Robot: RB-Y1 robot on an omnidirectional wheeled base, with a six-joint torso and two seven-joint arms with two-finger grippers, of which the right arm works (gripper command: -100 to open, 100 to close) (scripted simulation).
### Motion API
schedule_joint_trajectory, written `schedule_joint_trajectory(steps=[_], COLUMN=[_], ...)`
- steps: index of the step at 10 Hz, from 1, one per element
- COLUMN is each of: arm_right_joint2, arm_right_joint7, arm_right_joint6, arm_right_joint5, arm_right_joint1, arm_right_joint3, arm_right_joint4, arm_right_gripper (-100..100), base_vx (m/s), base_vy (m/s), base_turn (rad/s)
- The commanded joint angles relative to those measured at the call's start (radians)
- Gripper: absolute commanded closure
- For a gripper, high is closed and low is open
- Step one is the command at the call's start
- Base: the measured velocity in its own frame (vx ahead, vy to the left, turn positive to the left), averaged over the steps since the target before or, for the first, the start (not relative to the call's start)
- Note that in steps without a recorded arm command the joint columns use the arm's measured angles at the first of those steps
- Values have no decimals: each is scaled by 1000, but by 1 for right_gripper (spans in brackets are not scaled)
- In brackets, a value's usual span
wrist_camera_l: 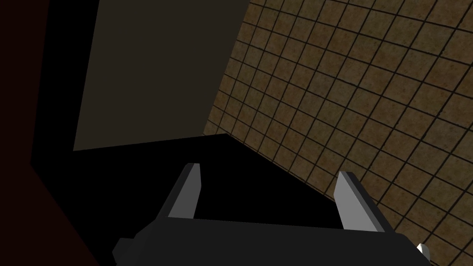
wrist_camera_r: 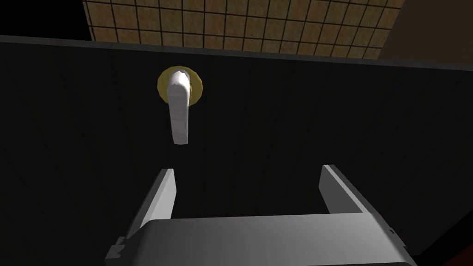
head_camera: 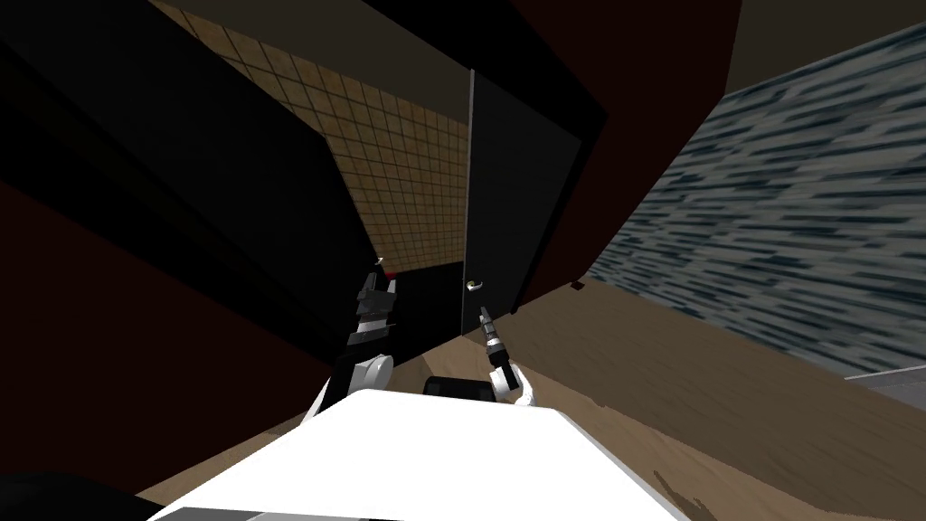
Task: Push the door open
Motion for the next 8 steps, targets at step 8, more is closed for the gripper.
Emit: schedule_joint_trajectory(steps=[8], arm_right_joint2=[41], arm_right_joint7=[-6], arm_right_joint6=[-31], arm_right_joint5=[-6], arm_right_joint1=[-74], arm_right_joint3=[29], arm_right_joint4=[178], arm_right_gripper=[-100], base_vx=[82], base_vy=[-104], base_turn=[59])
